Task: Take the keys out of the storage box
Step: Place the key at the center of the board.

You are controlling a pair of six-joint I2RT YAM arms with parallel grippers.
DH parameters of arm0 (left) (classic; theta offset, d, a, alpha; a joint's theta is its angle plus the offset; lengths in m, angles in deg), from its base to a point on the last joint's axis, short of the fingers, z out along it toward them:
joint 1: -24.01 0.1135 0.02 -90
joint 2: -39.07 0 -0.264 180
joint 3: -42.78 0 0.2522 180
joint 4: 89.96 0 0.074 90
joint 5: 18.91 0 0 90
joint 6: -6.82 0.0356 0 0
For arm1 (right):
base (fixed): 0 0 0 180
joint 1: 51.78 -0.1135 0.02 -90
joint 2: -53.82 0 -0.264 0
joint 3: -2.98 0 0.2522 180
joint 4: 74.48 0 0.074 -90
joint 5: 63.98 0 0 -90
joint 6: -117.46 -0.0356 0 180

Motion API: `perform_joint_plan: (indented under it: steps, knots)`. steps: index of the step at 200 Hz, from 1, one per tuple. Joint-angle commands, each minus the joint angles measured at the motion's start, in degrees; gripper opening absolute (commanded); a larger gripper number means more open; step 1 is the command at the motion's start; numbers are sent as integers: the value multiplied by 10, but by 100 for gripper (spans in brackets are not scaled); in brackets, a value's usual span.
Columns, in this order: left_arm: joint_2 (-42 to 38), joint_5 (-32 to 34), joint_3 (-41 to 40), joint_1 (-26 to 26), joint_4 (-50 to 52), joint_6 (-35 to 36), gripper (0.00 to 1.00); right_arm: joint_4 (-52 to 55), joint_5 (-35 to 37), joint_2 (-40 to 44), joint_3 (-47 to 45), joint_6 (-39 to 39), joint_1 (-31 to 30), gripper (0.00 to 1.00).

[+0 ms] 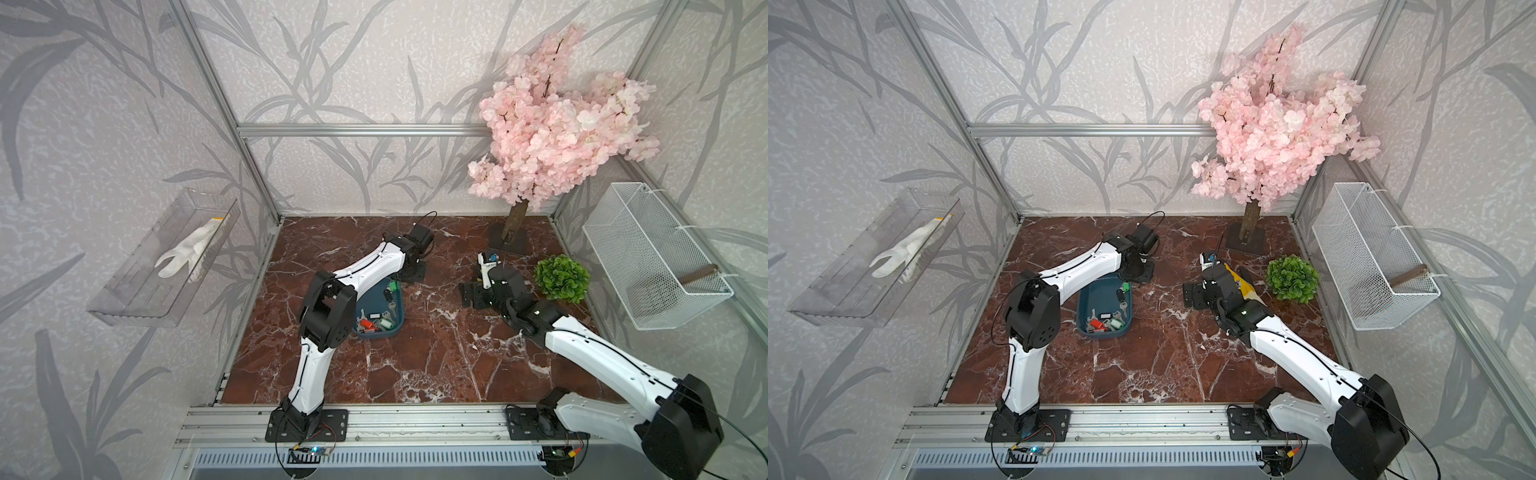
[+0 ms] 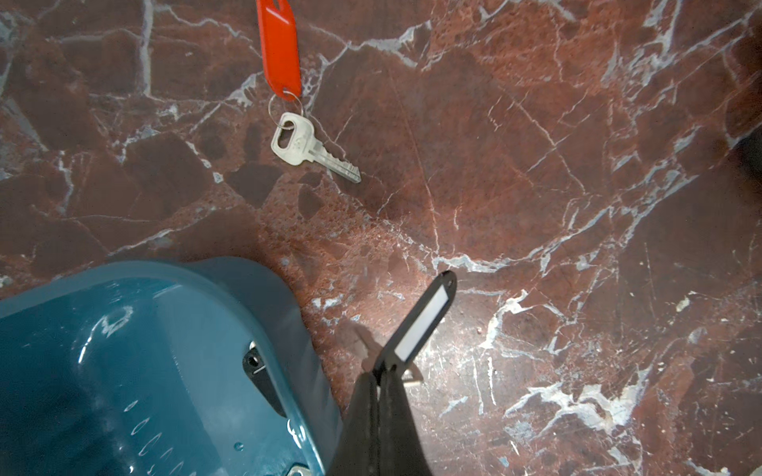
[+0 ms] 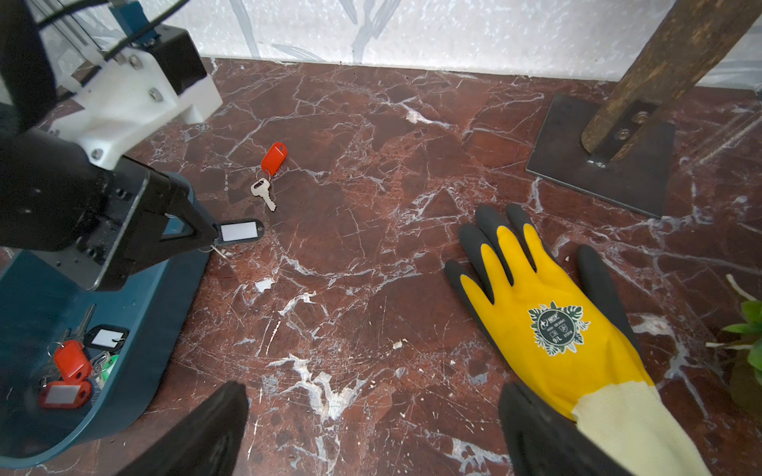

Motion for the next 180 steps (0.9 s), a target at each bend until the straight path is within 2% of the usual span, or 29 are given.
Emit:
perform_joint_plan:
  steps: [1, 11, 81, 104, 140, 180]
  knots:
    - [15, 8, 14, 3, 13, 4, 0, 1, 7, 5, -5, 2, 1, 99]
    - [17, 8, 13, 4, 13, 4, 0, 1, 6, 5, -6, 2, 2, 99]
    - [9, -16, -3, 9, 6, 2, 18, -2, -8, -2, -2, 0, 1, 99]
    - [-6, -25, -7, 9, 6, -1, 21, 3, -27, -9, 7, 0, 1, 99]
    - [-61, -34, -44, 16, -13, -10, 27, 25, -51, -23, 30, 3, 2, 99]
    - [-161, -64, -135, 44, -64, -33, 36, 73, -100, -49, 81, 10, 2, 99]
